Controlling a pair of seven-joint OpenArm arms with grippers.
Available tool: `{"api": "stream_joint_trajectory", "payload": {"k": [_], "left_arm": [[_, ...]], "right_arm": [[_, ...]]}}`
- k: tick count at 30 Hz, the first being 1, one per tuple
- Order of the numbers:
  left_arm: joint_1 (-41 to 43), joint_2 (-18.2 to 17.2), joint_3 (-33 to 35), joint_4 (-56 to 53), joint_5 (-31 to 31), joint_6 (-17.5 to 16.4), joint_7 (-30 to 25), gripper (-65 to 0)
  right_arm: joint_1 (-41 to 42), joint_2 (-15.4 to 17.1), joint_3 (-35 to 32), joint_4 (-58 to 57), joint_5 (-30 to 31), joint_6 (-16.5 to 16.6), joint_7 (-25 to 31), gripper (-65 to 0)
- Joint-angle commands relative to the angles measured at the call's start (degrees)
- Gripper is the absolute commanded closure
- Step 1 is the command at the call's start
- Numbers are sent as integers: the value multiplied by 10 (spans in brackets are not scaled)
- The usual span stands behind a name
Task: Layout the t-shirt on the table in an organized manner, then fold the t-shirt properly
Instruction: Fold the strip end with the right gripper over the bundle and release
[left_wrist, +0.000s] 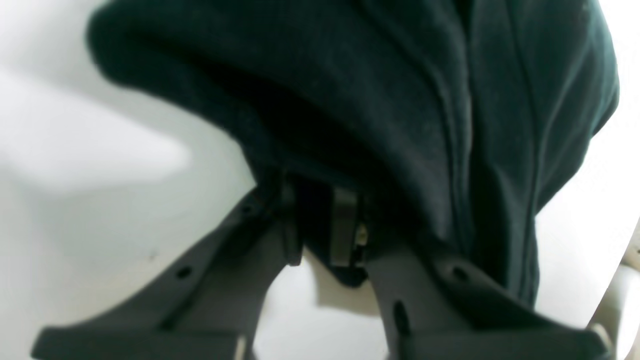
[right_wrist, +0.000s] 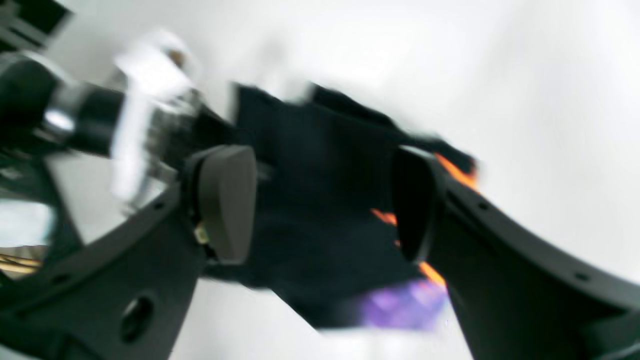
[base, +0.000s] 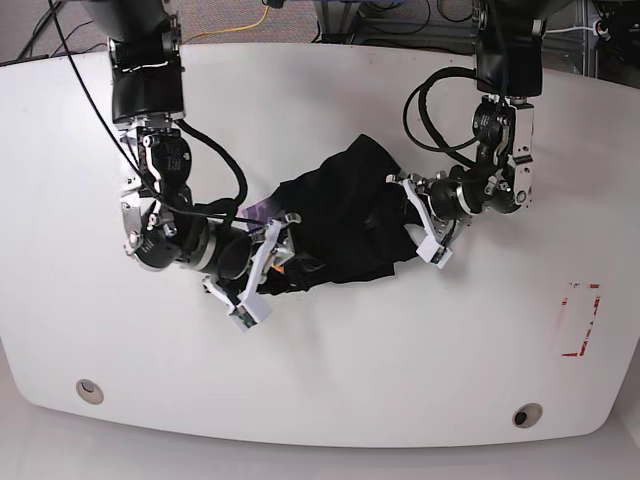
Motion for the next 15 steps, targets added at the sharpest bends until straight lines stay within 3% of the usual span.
{"api": "stream_joint_trajectory", "payload": {"k": [1,8,15], "left_arm": [[-8,-7,-3,17,-21,3,2,-107],[-9,-25,-8,52,-77,6,2,-276],[-9,-26,-72,106,-103,29,2,-375]], "right_arm": [[15,16,1,13,15,4,22,-404],[13,39,1,11,14,26,37,-371],[16,39,1,13,2,26,37,-173]]}}
